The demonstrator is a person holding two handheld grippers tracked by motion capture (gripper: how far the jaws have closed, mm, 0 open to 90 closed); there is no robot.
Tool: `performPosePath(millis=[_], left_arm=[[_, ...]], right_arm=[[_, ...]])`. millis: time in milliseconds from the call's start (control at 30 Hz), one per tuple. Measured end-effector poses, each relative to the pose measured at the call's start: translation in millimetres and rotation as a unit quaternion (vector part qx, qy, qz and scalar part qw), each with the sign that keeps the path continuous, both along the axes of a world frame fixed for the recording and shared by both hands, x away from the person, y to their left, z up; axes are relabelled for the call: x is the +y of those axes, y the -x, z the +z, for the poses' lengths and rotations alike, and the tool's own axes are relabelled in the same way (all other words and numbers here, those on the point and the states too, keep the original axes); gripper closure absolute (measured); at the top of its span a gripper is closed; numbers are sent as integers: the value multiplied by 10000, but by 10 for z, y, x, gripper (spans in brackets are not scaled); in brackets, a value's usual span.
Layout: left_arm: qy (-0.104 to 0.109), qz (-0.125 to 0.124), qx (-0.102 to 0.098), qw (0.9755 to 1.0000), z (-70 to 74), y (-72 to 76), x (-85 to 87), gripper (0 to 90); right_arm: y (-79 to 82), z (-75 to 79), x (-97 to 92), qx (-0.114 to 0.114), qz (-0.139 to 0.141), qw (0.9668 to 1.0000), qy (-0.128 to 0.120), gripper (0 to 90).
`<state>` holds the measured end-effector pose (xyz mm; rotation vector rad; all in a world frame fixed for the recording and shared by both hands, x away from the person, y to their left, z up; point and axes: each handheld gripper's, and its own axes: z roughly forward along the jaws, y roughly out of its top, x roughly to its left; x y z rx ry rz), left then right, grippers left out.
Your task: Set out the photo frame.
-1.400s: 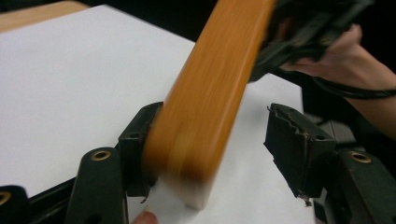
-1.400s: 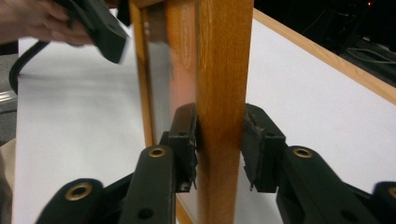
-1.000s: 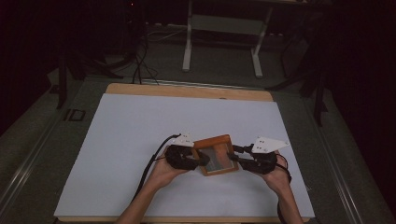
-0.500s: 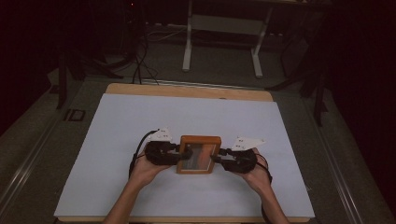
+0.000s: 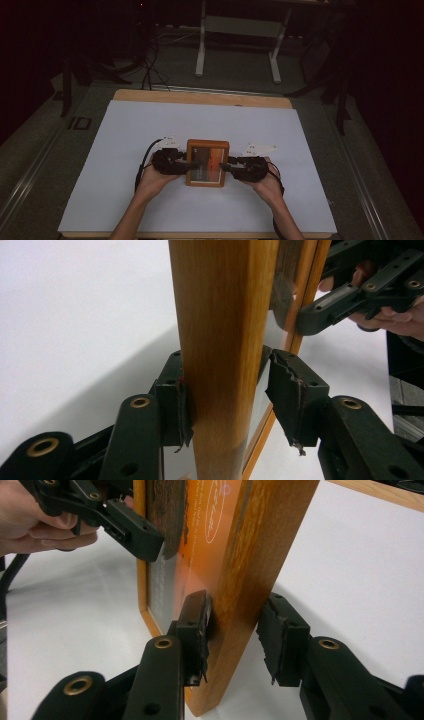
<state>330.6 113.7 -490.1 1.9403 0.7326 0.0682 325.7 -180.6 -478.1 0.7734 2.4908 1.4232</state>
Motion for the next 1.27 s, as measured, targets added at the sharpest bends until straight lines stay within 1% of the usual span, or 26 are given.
performPosePath(millis=[133,200,300,400,500,533,633,700,767,900,967,1000,1100,1133,1167,1200,1233,1267], left_arm=[[-49,70,25,10000,-15,13,21,498],[-111,131,7,9999,-25,17,29,482],[-87,181,-6,9998,-31,32,66,487],[-70,273,-28,9996,-37,38,124,498],[-38,270,-17,9996,-43,44,150,503],[-65,279,-17,9996,-45,54,159,502],[-13,304,-4,9995,-53,66,179,493],[1,364,-5,9993,-62,80,194,483],[-51,423,-30,9991,-72,93,215,481],[25,535,-9,9986,-96,127,290,481],[25,587,-19,9983,-98,151,343,478],[34,631,-26,9980,-97,165,375,477],[95,839,-65,9964,-94,220,493,474],[66,963,-76,9953,-95,241,534,469],[-11,1115,-101,9937,-97,263,575,466],[-151,1288,-135,9915,-98,283,616,460],[-311,1483,-175,9883,-102,303,657,448],[-311,1483,-175,9883,-102,303,657,440]], right_arm=[[-13,-10,14,-41,-95,9999,70,626],[-20,-22,13,-16,-128,9999,111,608],[-20,-37,-9,31,-123,9999,109,605],[-11,-38,-20,28,-99,9999,108,604],[-14,-37,-17,21,-106,9999,126,597],[-15,-39,-17,27,-105,9999,108,586],[-16,-29,-33,27,-117,9999,60,557],[-11,-18,-57,23,-148,9999,58,537],[-5,-10,-88,34,-175,9998,41,518],[19,6,-151,20,-250,9997,5,496],[38,26,-190,-2,-280,9996,22,487],[48,35,-213,-19,-299,9995,-9,479],[81,69,-304,-39,-351,9994,-28,460],[90,78,-340,-42,-374,9993,-21,449],[97,86,-377,-34,-409,9992,-6,435],[97,92,-421,-30,-435,9990,25,421],[95,97,-466,-4,-477,9989,50,401],[88,98,-514,12,-521,9986,96,377]])
